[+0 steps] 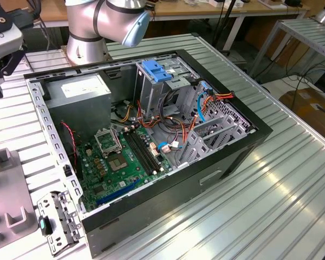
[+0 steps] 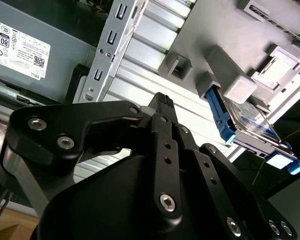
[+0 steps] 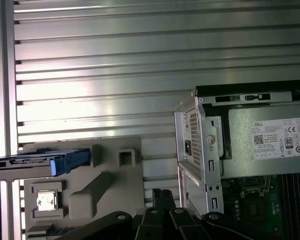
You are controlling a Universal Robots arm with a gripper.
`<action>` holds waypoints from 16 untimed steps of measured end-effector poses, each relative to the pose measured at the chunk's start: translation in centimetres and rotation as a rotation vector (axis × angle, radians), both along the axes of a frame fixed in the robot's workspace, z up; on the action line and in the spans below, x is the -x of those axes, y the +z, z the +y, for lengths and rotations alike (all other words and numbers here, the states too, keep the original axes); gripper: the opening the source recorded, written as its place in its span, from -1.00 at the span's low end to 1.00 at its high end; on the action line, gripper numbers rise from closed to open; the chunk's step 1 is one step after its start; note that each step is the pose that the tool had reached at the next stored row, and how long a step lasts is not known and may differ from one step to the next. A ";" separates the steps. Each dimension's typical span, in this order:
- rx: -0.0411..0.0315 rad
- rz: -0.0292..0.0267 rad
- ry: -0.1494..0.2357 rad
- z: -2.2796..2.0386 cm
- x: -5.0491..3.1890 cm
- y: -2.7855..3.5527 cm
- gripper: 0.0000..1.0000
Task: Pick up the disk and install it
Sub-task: 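Reach for the disk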
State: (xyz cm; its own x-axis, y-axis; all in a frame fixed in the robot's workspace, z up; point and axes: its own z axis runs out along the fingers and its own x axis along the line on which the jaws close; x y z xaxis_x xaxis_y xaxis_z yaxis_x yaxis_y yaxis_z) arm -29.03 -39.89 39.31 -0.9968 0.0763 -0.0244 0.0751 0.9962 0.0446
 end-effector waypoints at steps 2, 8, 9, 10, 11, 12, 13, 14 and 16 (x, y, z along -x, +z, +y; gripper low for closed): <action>0.0000 0.0000 0.000 0.00 0.34 0.00 -0.79; 0.0000 0.0000 0.000 0.00 1.38 -0.01 -0.79; 0.0000 0.0000 0.000 0.00 1.55 -0.01 -0.79; 0.0000 0.0000 0.000 0.00 1.73 -0.01 -0.79; 0.0000 0.0000 0.000 0.00 1.90 -0.01 -0.79; 0.0000 0.0000 0.000 0.00 2.33 -0.01 -0.79; -0.0001 0.0000 0.000 0.00 2.62 -0.02 -0.79; -0.0001 -0.0001 0.000 0.00 2.86 -0.02 -0.79; 0.0000 0.0001 0.000 0.00 3.24 -0.02 -0.79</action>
